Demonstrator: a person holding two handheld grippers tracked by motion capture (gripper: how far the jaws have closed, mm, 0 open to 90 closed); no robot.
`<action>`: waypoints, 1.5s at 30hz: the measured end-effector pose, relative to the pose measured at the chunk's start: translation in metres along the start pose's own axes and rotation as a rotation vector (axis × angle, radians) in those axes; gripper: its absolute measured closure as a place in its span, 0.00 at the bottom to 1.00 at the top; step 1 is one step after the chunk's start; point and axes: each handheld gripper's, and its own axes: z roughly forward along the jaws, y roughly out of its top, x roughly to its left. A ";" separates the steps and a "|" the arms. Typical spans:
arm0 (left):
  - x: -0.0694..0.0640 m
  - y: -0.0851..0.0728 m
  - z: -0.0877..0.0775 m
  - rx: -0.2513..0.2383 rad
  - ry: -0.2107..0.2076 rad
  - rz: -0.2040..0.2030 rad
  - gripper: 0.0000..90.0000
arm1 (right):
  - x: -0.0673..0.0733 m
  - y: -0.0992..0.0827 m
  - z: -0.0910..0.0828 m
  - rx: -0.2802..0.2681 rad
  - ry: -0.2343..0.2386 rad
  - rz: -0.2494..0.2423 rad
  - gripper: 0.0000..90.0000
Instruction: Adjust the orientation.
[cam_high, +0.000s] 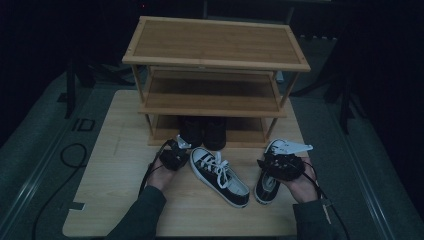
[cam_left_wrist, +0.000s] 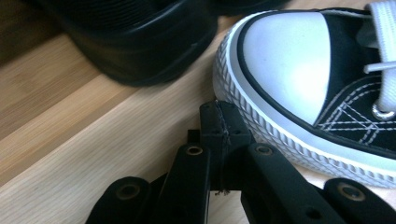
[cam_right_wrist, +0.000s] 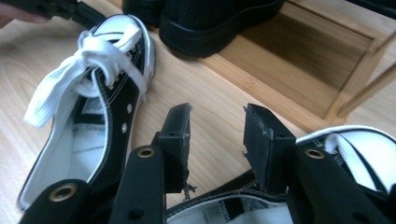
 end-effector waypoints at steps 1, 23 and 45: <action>-0.003 0.001 0.000 -0.001 -0.005 0.007 1.00 | -0.001 -0.001 -0.001 -0.004 -0.005 0.007 0.68; -0.048 0.035 0.025 -0.030 -0.073 0.059 1.00 | -0.010 -0.005 -0.001 -0.006 -0.094 0.057 0.66; -0.022 -0.001 -0.022 -0.072 -0.005 0.020 0.89 | -0.026 -0.024 0.003 0.097 -0.224 0.230 0.42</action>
